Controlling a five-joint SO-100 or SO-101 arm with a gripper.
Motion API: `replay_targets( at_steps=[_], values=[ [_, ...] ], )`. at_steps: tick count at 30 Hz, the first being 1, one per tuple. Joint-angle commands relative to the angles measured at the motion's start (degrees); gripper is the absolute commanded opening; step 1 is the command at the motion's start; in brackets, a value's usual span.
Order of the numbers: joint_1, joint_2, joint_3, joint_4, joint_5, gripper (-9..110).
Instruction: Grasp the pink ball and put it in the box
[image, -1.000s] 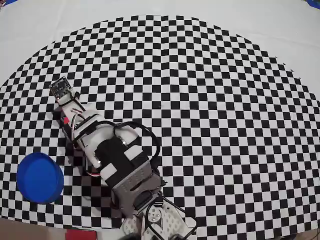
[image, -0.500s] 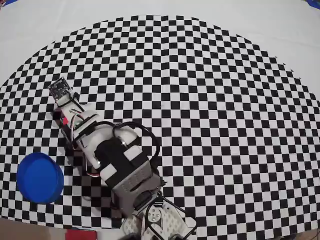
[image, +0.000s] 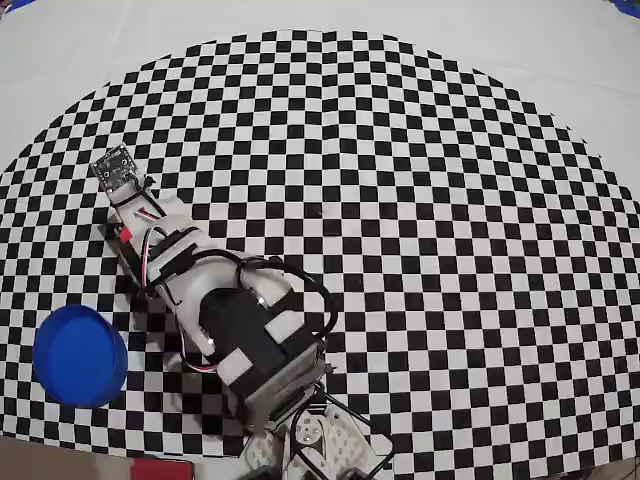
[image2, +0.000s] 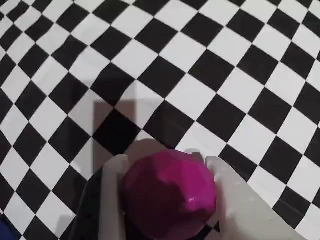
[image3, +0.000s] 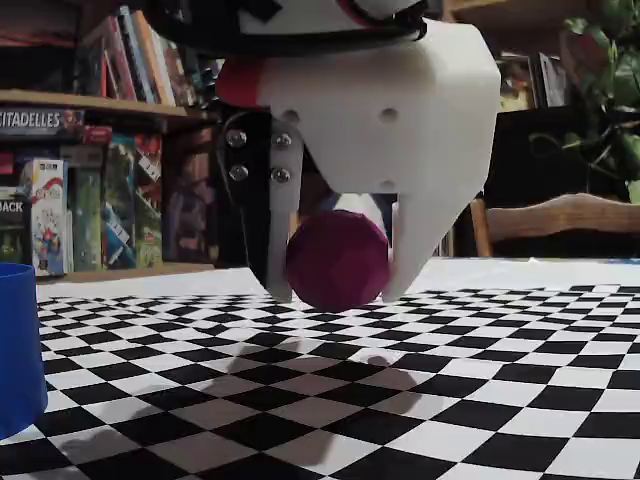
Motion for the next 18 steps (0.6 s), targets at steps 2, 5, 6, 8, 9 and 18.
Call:
replay_targets(
  at_steps=[2,5,6,8,9,18],
  values=[
    [0.2,6.2,1.3,-0.2,-0.3,0],
    [0.2,9.3,3.3,-0.1,-0.4,0],
    [0.2,10.4,4.0,-0.1,-0.4,0],
    [0.2,12.7,5.5,-0.1,-0.4,0],
    [0.2,13.9,6.4,-0.1,-0.4,0],
    [-0.2,24.7,13.7,0.0,-0.4,0]
  ],
)
